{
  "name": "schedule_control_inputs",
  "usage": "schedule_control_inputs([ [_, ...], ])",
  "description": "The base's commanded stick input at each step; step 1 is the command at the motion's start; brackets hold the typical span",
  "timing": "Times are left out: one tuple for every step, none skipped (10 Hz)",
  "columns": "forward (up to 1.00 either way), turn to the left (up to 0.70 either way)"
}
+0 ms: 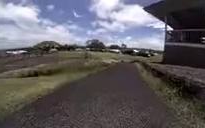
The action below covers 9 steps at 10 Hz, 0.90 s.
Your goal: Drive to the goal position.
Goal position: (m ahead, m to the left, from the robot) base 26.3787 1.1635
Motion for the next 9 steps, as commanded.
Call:
schedule_control_inputs([
  [0.7, -0.35],
  [0.7, -0.35],
  [0.7, -0.34],
  [0.7, -0.05],
  [0.7, 0.0],
  [0.7, 0.0],
  [0.7, 0.0],
  [0.7, 0.0],
  [0.7, 0.0],
])
